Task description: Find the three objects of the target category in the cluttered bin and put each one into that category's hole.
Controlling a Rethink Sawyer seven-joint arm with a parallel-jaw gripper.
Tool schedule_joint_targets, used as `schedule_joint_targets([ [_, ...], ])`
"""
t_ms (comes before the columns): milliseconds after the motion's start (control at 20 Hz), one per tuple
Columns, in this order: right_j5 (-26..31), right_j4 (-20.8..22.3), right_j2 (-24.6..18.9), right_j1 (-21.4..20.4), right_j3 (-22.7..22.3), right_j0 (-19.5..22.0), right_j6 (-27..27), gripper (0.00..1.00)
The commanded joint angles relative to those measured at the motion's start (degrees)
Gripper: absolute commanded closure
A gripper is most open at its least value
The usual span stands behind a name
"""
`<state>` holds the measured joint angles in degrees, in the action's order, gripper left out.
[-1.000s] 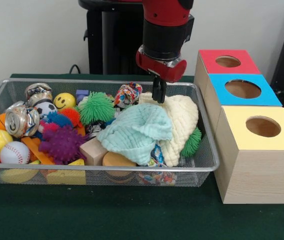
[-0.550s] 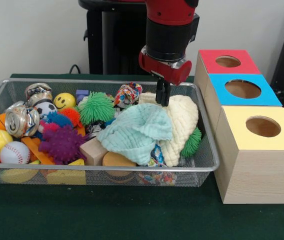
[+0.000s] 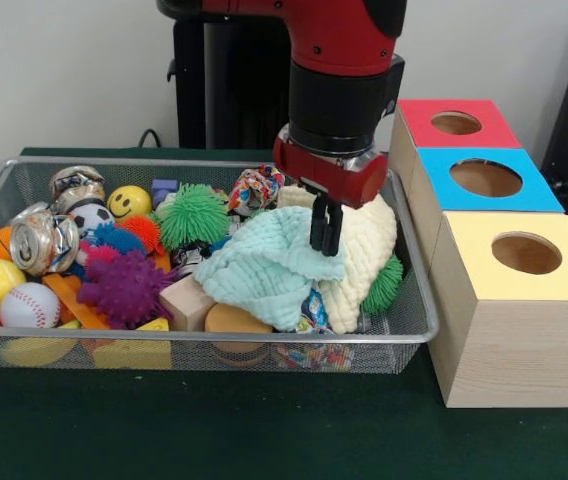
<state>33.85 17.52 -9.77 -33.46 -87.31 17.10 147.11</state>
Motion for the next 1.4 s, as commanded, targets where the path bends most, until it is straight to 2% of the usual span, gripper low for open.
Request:
schedule_joint_targets([
  [50,7.61,2.40,-4.88,4.82,9.98,-0.04,-10.85,1.00],
  [900,3.50,3.30,-4.71,6.69,9.32,-0.45,-10.14,1.00],
  [950,3.69,3.27,-4.69,6.65,9.09,-0.48,-10.21,0.00],
  [1100,3.41,3.82,-5.27,6.57,8.40,-0.28,-11.69,0.00],
  [1400,2.00,3.51,-4.71,7.83,9.12,-1.63,-9.17,0.00],
])
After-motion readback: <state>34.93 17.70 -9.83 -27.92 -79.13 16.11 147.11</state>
